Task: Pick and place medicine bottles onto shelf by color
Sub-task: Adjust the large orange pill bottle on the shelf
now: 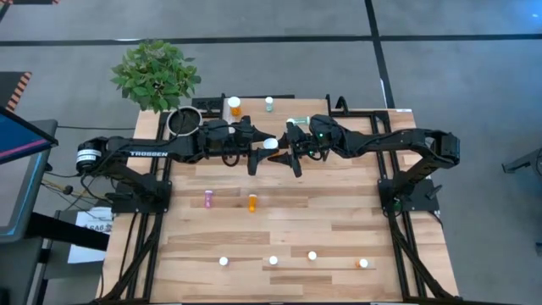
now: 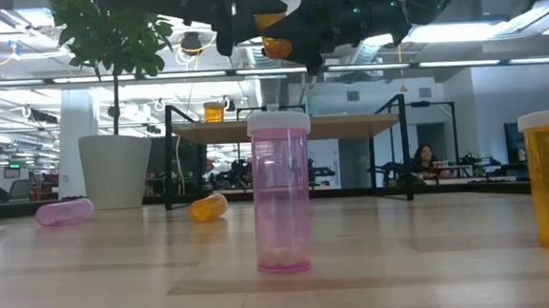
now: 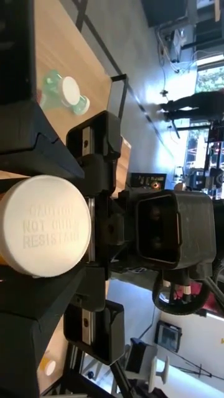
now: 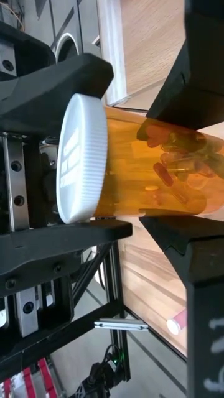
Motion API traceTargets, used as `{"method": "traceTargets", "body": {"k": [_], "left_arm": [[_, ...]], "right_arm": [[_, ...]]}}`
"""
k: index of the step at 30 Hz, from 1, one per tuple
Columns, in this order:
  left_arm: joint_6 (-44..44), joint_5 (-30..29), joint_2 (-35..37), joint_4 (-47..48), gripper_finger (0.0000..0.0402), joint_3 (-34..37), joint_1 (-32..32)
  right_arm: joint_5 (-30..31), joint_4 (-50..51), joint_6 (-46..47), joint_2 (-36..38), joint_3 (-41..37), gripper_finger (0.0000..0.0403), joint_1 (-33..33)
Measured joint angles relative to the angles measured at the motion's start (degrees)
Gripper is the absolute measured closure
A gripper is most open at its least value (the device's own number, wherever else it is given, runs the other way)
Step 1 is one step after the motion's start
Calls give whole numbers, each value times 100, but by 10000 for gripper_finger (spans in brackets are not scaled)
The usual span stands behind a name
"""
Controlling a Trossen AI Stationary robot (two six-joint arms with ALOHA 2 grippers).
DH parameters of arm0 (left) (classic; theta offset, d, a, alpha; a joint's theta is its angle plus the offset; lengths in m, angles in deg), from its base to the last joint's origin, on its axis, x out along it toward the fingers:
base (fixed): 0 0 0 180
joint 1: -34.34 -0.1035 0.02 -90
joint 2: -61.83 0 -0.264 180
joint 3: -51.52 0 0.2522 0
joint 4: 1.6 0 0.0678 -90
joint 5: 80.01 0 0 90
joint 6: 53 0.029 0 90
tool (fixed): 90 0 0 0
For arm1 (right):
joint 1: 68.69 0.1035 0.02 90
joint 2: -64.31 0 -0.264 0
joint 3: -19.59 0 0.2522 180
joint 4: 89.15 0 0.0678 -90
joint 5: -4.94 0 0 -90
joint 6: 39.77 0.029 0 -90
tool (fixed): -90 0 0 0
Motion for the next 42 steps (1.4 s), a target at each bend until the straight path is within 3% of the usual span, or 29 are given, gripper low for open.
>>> {"method": "traceTargets", "body": {"k": [7, 14, 18, 25, 37, 42], "left_arm": [[4, 0, 34, 2, 203, 1, 0], [270, -190, 406, 231, 202, 9, 3], [580, -820, 801, 711, 202, 9, 0], [784, -2492, 1078, 2017, 201, 4, -212], [39, -3505, 684, 2480, 201, 10, -848], [-46, -3926, 691, 1904, 201, 284, -730]], "right_arm": [[6, -62, 61, 0, 0, 191, 42], [0, 116, 61, 112, 8, 134, 15], [0, 465, -19, 324, 9, 119, -108], [63, 1136, -68, 893, 4, 117, -438], [70, 1197, -106, 921, 3, 117, -416], [70, 1204, -127, 896, 4, 117, -415]]}}
